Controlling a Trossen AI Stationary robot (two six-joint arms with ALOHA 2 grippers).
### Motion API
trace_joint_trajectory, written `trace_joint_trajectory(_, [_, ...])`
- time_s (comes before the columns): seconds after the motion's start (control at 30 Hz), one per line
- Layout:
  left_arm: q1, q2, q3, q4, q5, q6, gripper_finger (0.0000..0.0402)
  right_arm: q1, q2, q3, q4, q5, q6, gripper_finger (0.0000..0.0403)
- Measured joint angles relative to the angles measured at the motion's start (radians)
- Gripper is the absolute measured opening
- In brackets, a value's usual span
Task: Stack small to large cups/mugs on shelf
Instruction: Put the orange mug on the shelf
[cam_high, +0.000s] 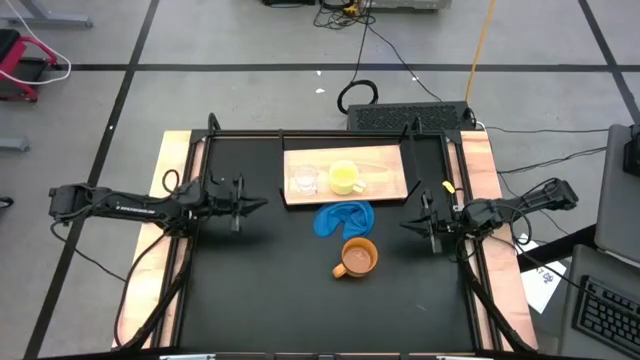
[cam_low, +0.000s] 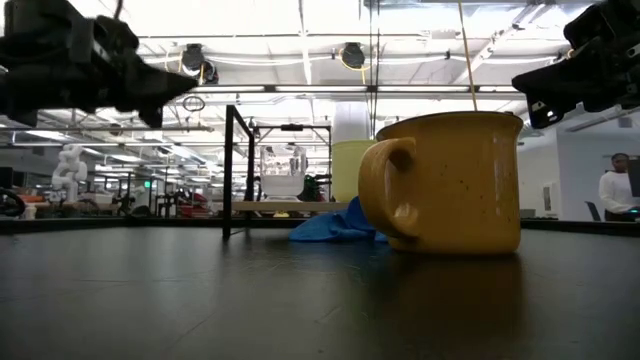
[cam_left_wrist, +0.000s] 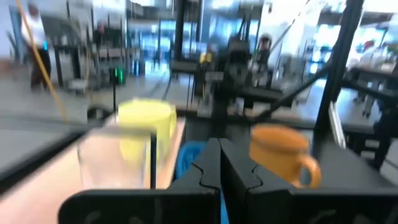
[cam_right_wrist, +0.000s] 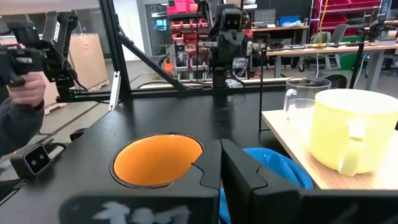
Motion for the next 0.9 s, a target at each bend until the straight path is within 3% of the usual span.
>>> trace_joint_trajectory(0.2, [0.002, 0.0, 0.011, 0.115, 0.001, 0.01, 0.0, 0.0, 0.003, -0.026, 0.056, 0.0, -0.013, 0.0])
trace_joint_trajectory(0.4, [-0.01, 0.0, 0.107, -0.079, 0.09, -0.028, 0.0, 0.0, 0.007, -0.026, 0.057, 0.0, -0.022, 0.0])
trace_joint_trajectory(0.5, [-0.043, -0.031, 0.138, -0.088, 0.091, 0.004, 0.0, 0.0, 0.007, -0.026, 0.069, 0.0, -0.026, 0.0])
trace_joint_trajectory(0.63, [-0.077, -0.138, 0.144, -0.114, 0.047, 0.047, 0.0, 0.0, 0.007, -0.026, 0.086, 0.0, -0.027, 0.0])
trace_joint_trajectory(0.9, [-0.114, -0.381, 0.144, -0.361, -0.098, 0.082, 0.0, 0.0, 0.007, -0.026, 0.091, 0.0, -0.026, 0.0])
